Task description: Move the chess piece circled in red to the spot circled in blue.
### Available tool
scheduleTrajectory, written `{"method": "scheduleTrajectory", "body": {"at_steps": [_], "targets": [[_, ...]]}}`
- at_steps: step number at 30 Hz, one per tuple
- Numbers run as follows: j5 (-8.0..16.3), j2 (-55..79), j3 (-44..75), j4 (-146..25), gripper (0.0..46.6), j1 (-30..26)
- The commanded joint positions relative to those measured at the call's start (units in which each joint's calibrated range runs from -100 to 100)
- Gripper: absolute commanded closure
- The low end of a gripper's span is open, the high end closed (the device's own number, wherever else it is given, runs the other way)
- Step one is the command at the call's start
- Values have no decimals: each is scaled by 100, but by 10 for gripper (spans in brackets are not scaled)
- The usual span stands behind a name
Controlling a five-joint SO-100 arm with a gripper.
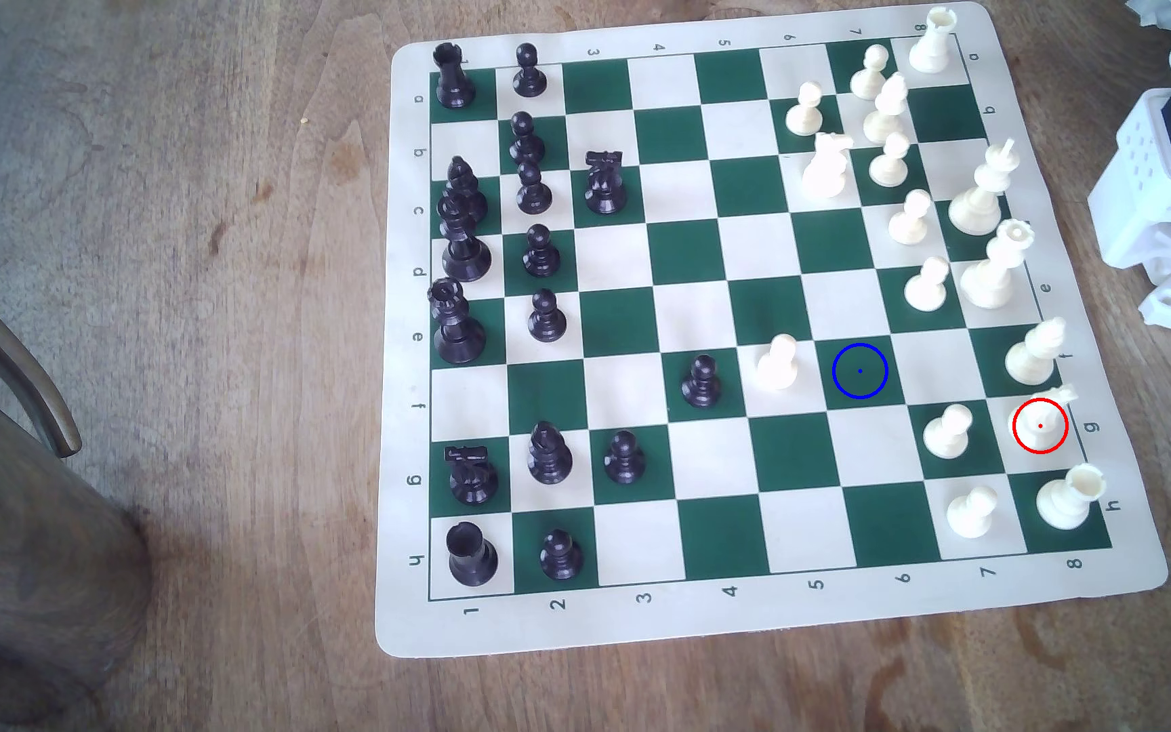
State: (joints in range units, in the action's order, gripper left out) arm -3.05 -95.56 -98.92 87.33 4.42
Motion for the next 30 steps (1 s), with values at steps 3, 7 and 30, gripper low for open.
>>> {"method": "scheduleTrajectory", "body": {"at_steps": [3, 7, 30], "targets": [[0, -28, -99, 1234, 464, -63], [0, -28, -99, 1234, 464, -63], [-107, -11, -99, -4294, 464, -501]]}}
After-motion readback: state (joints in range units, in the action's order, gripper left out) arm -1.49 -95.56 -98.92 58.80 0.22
